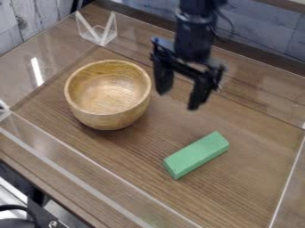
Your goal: Put green object into wooden bowl
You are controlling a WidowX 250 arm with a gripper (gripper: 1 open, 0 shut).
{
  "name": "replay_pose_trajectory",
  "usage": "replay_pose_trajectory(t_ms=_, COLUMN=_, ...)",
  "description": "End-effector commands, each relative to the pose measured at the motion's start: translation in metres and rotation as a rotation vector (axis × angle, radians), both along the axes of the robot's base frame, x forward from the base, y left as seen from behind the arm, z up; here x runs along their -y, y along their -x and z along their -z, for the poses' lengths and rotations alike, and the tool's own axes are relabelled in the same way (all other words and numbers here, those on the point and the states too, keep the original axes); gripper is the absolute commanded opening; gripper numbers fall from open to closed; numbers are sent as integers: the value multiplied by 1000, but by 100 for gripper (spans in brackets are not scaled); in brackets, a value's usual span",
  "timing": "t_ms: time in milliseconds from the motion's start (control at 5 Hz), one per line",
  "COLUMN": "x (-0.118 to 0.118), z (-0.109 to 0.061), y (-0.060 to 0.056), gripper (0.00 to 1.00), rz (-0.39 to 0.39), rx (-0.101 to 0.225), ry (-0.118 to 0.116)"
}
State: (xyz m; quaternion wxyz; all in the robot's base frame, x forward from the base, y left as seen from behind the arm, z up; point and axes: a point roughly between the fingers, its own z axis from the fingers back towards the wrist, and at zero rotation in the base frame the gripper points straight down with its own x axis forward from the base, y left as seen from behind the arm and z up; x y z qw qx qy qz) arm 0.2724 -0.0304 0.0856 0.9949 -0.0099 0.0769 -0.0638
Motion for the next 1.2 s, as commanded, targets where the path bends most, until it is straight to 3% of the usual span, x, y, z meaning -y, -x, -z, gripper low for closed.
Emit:
replay_pose_trajectory(t_ms=0, x=17, z=11, y=3, gripper=100, rz=70, rx=42, ry=14)
replay_pose_trajectory(t_ms=400, x=30, z=53, y=6, gripper=100, rz=170, rx=75, ry=12)
replay_pose_trajectory(t_ms=600, x=29, z=58, y=6, gripper=100, rz=210, rx=119, ry=16)
replay_pose_trajectory(t_ms=1000, x=35, z=53, y=13, gripper=100, rz=393, rx=178, ry=52)
